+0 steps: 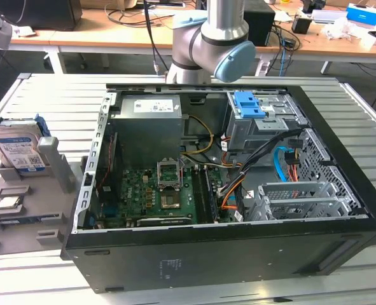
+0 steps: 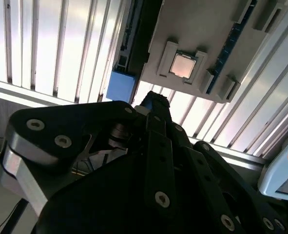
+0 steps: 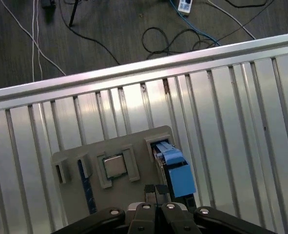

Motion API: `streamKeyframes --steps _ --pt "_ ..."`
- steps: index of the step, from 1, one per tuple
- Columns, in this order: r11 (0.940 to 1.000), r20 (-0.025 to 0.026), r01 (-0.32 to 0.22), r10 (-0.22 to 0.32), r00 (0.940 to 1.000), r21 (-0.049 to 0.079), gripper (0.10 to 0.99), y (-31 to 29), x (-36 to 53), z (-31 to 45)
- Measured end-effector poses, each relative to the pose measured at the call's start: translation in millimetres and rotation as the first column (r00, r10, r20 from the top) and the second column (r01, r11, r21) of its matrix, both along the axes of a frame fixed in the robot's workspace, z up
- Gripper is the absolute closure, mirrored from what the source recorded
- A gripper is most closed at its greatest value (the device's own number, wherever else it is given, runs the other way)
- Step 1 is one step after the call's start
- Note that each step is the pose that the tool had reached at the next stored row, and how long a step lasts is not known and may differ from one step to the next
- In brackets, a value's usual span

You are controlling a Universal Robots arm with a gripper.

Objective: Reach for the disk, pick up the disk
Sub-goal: 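Pick up the disk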

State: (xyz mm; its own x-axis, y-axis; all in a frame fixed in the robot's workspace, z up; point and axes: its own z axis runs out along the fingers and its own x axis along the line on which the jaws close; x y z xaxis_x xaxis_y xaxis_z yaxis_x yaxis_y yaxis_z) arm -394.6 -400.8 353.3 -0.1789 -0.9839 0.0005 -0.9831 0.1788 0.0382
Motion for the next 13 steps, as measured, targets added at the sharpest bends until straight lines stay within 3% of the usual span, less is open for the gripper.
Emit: streamKeyframes --steps 4,13 --pt "0.9992 0.0 -0.039 0.039 0.9992 0.0 0.98 0.0 0.0 0.0" --pt "0.9911 0.0 -0.133 0.133 0.9911 0.0 0.98 0.0 0.0 0.0"
